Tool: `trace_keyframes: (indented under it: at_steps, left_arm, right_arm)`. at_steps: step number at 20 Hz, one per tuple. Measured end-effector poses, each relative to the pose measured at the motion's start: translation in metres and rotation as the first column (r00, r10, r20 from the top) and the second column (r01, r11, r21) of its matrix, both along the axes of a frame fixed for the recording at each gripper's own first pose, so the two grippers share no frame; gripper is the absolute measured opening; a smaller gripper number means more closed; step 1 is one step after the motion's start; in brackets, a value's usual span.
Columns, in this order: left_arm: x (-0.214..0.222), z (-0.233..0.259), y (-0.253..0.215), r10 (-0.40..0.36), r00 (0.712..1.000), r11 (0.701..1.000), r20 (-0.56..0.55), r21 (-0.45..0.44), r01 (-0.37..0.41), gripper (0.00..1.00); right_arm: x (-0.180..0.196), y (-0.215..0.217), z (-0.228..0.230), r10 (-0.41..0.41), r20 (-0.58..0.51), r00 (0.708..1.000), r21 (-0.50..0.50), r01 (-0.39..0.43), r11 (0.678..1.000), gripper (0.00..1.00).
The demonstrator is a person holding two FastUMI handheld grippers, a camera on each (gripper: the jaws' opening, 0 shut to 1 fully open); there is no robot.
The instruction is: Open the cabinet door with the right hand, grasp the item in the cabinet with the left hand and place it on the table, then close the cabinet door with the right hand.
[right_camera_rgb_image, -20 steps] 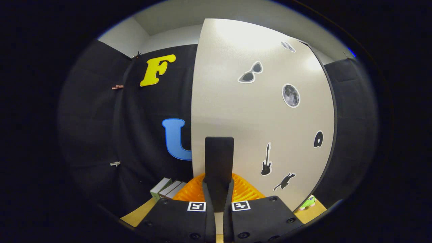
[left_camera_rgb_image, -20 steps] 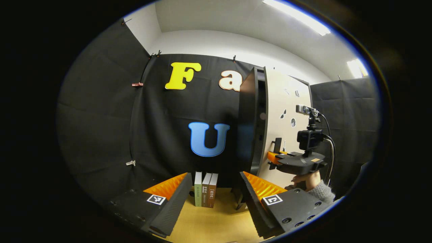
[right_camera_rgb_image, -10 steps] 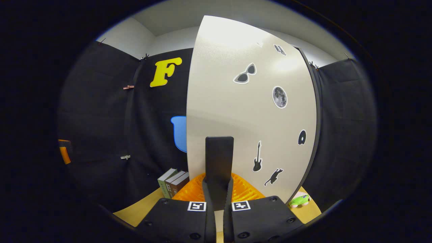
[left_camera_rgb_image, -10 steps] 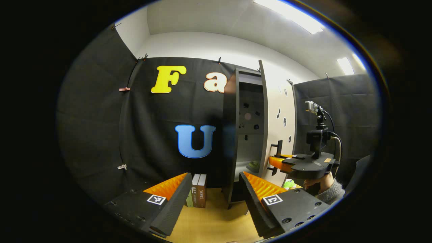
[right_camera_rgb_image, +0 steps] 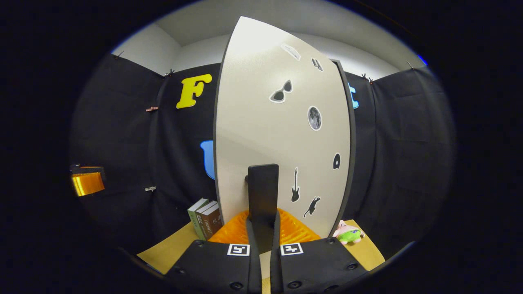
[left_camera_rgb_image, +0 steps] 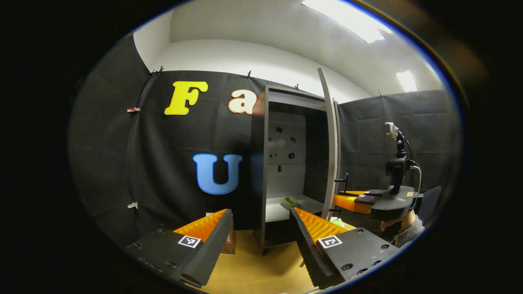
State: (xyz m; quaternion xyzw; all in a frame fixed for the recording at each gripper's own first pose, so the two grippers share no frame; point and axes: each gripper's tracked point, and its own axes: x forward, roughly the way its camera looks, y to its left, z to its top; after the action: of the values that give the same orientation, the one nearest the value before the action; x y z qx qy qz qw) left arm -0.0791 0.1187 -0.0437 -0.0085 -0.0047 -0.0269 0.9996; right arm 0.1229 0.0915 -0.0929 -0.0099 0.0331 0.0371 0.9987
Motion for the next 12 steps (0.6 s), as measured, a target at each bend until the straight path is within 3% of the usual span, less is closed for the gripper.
trace_keyframes:
  at_steps: [8,12]
  left_arm:
    - [0.005,-0.009,-0.044,-0.094,0.995,0.995,-0.018,0.016,0.095,0.89]
    - [0.023,-0.014,-0.082,-0.173,0.985,0.985,-0.022,-0.025,0.172,0.89]
  right_arm:
    - [-0.023,-0.036,0.003,-0.053,0.016,0.998,0.006,0.053,0.999,0.12]
    - [-0.03,-0.049,0.004,-0.054,0.023,0.998,-0.023,0.054,0.998,0.12]
